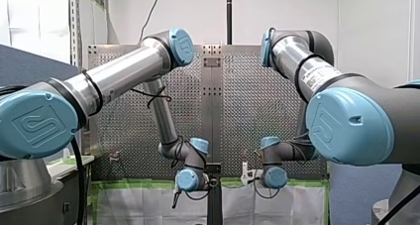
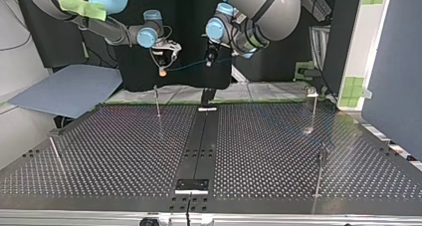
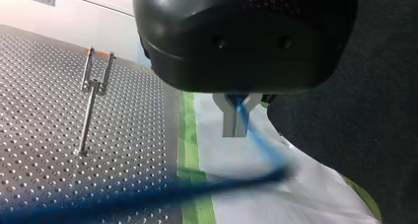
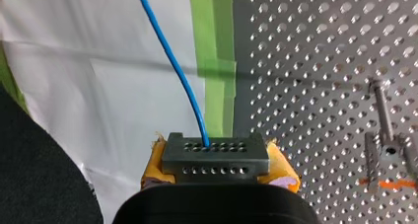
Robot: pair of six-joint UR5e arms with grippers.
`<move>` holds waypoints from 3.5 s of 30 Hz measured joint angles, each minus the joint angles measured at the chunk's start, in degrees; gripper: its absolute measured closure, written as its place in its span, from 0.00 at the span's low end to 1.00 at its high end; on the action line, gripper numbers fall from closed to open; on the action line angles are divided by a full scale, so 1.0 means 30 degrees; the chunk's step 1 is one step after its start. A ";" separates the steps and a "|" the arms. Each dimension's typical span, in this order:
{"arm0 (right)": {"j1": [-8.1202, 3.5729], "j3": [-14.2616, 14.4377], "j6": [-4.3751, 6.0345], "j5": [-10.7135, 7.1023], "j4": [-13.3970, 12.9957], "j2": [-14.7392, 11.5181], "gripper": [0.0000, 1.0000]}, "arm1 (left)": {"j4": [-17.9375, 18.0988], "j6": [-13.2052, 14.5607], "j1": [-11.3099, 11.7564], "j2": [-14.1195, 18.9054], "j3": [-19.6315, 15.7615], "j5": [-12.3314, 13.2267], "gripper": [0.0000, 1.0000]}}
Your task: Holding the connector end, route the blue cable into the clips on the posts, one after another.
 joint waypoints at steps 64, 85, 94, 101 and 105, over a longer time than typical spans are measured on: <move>-0.4627 0.2050 0.0166 -0.5568 -0.1885 -0.2535 1.00 | -0.1799 -0.1194 -0.3893 -0.1808 0.6918 -0.5216 1.00; -0.5662 0.2034 0.1218 -0.6165 -0.2002 -0.3191 1.00 | -0.2542 -0.2515 -0.3797 -0.3570 1.0224 -0.4862 1.00; -0.6004 0.1915 0.2519 -0.7512 -0.2773 -0.3166 1.00 | -0.2372 -0.2754 -0.3802 -0.3689 1.1389 -0.4682 1.00; -0.6051 0.1688 0.2743 -0.8680 -0.2962 -0.3122 1.00 | -0.2310 -0.3055 -0.3687 -0.3798 1.1935 -0.4669 1.00; -0.6143 0.1511 0.2976 -0.9306 -0.2939 -0.3106 1.00 | -0.2573 -0.3164 -0.3620 -0.4215 1.2415 -0.4741 1.00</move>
